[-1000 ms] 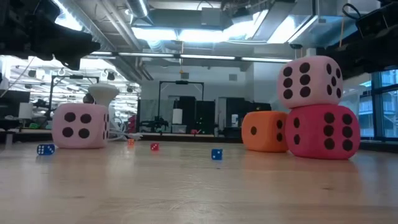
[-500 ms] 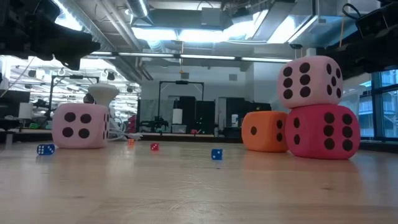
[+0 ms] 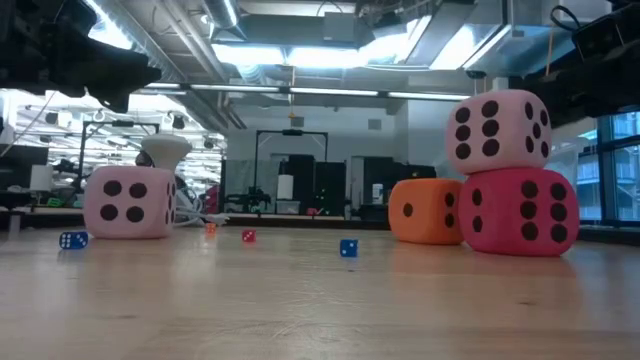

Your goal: Pick & Place Dice

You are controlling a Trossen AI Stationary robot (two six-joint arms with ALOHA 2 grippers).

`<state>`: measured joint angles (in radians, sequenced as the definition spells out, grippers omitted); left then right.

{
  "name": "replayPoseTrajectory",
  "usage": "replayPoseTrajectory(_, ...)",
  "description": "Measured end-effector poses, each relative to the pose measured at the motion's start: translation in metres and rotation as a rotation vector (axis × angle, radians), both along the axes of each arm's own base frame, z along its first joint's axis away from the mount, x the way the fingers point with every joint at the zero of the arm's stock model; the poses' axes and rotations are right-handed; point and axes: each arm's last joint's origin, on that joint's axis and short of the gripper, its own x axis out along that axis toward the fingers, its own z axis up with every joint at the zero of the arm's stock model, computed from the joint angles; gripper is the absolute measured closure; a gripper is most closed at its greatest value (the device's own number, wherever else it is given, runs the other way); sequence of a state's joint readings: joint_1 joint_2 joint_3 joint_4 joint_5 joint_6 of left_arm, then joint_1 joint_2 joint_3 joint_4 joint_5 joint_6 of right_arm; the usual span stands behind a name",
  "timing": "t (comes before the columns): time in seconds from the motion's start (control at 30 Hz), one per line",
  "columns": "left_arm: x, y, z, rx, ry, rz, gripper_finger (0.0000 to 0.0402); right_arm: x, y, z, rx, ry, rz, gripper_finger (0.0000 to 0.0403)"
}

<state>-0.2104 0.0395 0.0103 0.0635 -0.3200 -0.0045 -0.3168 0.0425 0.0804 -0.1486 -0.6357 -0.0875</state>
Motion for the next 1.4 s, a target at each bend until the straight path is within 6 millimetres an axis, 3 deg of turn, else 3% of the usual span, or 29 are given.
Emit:
replayPoseTrajectory(0.7,0.0,0.0,0.0,0.0,-0.001,-0.001,0.0256,0.0,0.0,0.0,-0.007,-0.002,0.001,0.0195)
replayPoseTrajectory(0.87,0.0,0.0,0.0,0.0,0.0,0.0,0.0256,0.0,0.0,0.0,-0.174,-0.058,0.014,0.0195)
replayPoseTrajectory(0.97,0.0,0.0,0.0,0.0,0.0,0.0,0.0256,0.001,-0.003,0.0,-0.23,-0.058,-0.089,0.0195)
replayPoseTrajectory(1.23,0.0,0.0,0.0,0.0,0.0,0.0,0.0256,0.002,-0.011,0.009,0.01,-0.079,-0.392,0.0195)
replayPoseTrajectory(1.4,0.0,0.0,0.004,-0.017,-0.042,0.003,0.0256,0.002,-0.013,0.013,0.235,-0.098,-0.462,0.0195)
